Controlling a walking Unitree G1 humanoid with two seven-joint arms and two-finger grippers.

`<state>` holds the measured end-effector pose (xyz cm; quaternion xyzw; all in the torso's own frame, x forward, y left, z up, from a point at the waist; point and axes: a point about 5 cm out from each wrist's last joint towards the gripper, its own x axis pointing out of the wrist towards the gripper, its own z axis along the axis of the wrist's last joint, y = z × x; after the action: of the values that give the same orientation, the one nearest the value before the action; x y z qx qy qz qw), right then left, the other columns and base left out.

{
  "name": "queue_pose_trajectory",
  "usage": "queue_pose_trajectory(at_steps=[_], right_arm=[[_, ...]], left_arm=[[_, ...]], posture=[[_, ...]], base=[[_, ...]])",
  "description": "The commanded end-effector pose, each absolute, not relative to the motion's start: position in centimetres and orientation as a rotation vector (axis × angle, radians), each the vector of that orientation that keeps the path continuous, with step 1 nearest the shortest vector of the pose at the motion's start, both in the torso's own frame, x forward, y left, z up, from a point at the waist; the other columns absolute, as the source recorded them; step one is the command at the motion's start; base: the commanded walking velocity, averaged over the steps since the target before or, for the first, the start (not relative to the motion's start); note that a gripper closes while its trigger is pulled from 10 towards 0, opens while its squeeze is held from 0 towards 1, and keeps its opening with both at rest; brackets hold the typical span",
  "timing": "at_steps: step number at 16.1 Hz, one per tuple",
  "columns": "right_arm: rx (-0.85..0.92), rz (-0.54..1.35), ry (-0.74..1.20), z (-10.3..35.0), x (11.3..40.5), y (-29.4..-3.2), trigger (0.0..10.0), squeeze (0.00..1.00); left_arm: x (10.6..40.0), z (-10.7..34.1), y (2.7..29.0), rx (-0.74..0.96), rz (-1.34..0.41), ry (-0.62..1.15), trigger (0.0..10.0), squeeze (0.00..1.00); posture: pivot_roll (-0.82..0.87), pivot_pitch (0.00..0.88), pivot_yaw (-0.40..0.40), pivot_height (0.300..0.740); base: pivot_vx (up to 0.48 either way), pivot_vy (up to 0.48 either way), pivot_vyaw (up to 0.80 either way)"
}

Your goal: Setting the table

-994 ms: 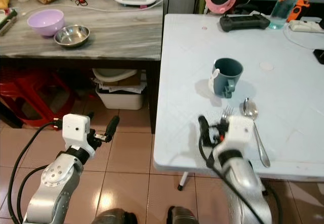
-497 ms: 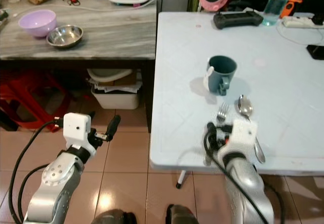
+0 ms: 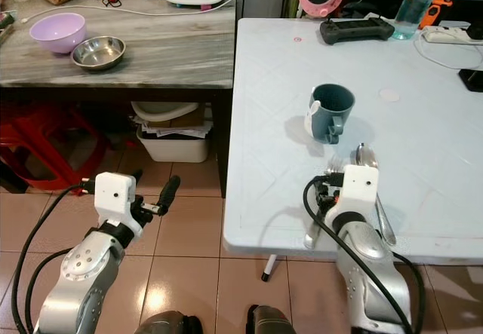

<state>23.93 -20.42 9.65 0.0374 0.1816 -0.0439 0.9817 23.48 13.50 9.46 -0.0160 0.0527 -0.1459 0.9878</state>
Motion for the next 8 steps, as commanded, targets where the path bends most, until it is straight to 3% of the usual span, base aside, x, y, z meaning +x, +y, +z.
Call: queue_pose_trajectory(at_steps=[1, 8], right_arm=[[0.118, -0.056, 0.548, 6.5, 22.4, -19.6, 0.0, 0.00], [0.101, -0.042, 0.633, 5.6, 21.5, -20.1, 0.0, 0.00]], left_arm=[[23.3, 9.7, 13.6, -0.027, -0.309, 0.104, 10.0, 0.00], [22.4, 9.8, 12.6, -0.091, -0.488, 0.112, 10.0, 0.00]], posture=[[-0.02, 0.113, 0.040, 0.740], [-0.03, 0.113, 0.035, 0.740]], base=[[0.000, 0.000, 0.00], [0.000, 0.000, 0.00]])
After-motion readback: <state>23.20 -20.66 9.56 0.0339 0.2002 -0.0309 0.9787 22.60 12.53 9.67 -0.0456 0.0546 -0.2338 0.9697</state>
